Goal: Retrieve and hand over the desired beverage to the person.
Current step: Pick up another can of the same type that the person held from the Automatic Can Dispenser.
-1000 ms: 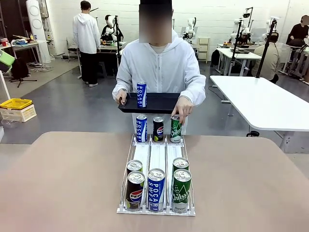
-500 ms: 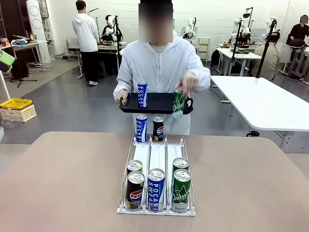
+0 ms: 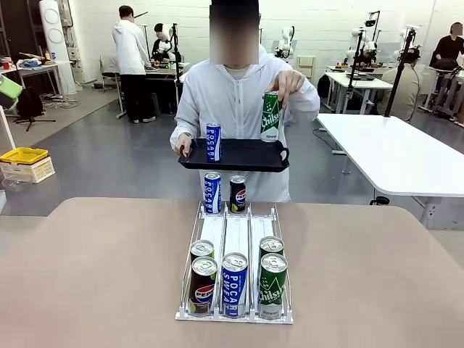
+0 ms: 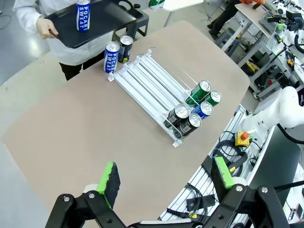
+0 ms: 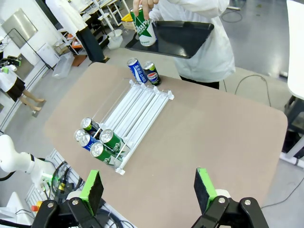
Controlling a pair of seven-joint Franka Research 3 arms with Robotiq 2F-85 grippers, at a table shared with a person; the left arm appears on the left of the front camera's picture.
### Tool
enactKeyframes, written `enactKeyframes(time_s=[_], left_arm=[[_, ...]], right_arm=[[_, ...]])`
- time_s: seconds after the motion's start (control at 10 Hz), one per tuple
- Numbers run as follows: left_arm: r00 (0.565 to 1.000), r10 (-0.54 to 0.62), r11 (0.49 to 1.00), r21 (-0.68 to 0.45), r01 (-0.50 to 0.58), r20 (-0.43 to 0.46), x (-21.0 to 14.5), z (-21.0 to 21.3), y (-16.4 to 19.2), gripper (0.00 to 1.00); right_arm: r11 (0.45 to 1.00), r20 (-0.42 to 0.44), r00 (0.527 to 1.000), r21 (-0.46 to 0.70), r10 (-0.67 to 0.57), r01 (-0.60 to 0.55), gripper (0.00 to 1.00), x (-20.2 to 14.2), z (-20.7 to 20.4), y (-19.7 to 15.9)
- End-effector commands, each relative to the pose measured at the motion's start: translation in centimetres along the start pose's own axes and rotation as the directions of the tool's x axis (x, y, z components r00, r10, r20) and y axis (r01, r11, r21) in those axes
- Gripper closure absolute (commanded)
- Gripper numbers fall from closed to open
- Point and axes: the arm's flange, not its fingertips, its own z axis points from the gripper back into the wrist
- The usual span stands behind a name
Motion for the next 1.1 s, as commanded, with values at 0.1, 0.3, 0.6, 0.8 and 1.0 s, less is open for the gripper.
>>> enactKeyframes(time_s=[0.1, 0.3, 0.6, 0.8, 1.0], left_arm=[[1.000, -0.010, 1.000, 0.002, 0.010, 0.000, -0.02, -0.09, 0.06, 0.00], [1.000, -0.010, 1.000, 0.002, 0.010, 0.000, -0.02, -0.09, 0.06, 0.00], [1.000, -0.010, 1.000, 0.002, 0.010, 0.000, -0.02, -0.09, 0.06, 0.00], [1.000, -0.010, 1.000, 0.002, 0.010, 0.000, -0.02, -0.09, 0.06, 0.00], [1.000, -0.010, 1.000, 0.002, 0.010, 0.000, -0.02, -0.09, 0.06, 0.00]], right_arm=[[1.000, 0.005, 1.000, 0.015, 0.010, -0.010, 0.00, -0.04, -0.13, -0.11], [1.000, 0.005, 1.000, 0.015, 0.010, -0.010, 0.00, -0.04, -0.13, -0.11], [1.000, 0.005, 1.000, 0.015, 0.010, -0.010, 0.00, -0.04, -0.13, -0.11], [1.000, 0.005, 1.000, 0.015, 0.010, -0.010, 0.00, -0.04, -0.13, -0.11], [1.000, 0.005, 1.000, 0.015, 0.010, -0.010, 0.00, -0.04, -0.13, -0.11]])
